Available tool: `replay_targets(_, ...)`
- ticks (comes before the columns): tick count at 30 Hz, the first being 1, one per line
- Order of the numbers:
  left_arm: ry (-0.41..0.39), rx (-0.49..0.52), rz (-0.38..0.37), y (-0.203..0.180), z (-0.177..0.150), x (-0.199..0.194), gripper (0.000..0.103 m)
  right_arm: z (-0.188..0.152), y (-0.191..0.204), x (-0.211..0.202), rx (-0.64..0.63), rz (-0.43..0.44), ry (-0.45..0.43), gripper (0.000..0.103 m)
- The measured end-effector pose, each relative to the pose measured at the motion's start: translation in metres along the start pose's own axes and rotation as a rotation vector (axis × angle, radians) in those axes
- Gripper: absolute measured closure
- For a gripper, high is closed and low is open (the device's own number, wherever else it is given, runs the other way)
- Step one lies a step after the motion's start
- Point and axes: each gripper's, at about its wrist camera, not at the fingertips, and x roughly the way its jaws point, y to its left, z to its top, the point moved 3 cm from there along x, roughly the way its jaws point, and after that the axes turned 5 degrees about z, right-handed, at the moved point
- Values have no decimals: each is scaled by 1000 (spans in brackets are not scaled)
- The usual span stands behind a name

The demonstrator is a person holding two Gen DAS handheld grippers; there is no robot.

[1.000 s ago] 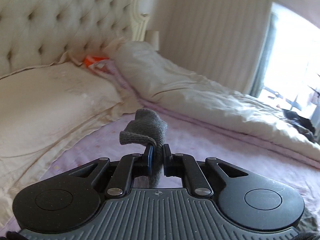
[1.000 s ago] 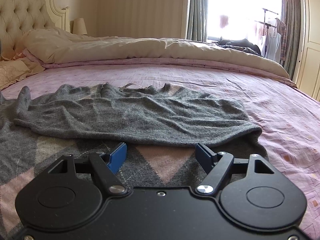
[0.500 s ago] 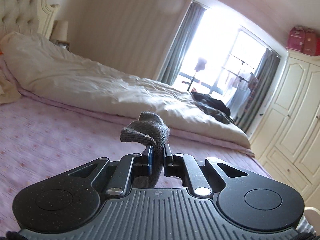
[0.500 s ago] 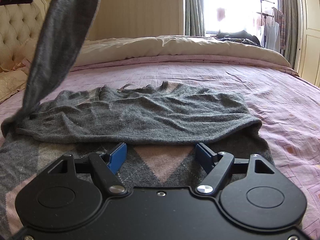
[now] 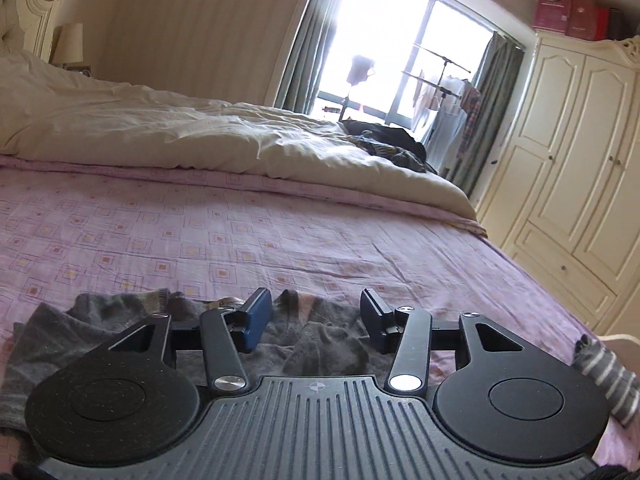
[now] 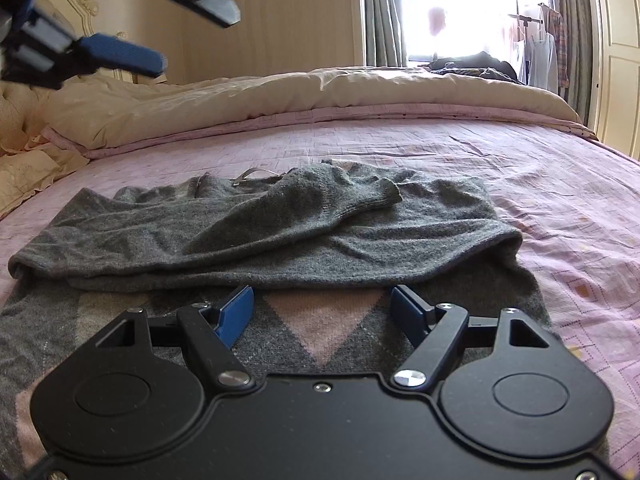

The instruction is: Fold small clothes

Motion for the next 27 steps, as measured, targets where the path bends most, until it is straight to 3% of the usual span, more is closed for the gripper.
replay_targets(5,1,20,147,32,-37,-24,50,1,-1,1,5,4,4,25)
replay_targets(9,56,-12,264,69,-75,-40,50,1,0,2,5,7,15,25)
replay_targets(14,111,-30,355,102,-107,-47,50,2,0,2,5,16,13,24)
replay_targets(19,82,36,383,110,-130,-48,50,6,-6,4,35,104,53,10)
replay_targets(23,65,26,384,111,-135,-51,49,15,-12,-5,82,181,68,10)
replay_targets(27,67,19,388,113,-136,-48,48,44,-21,-19,99,236,6,10)
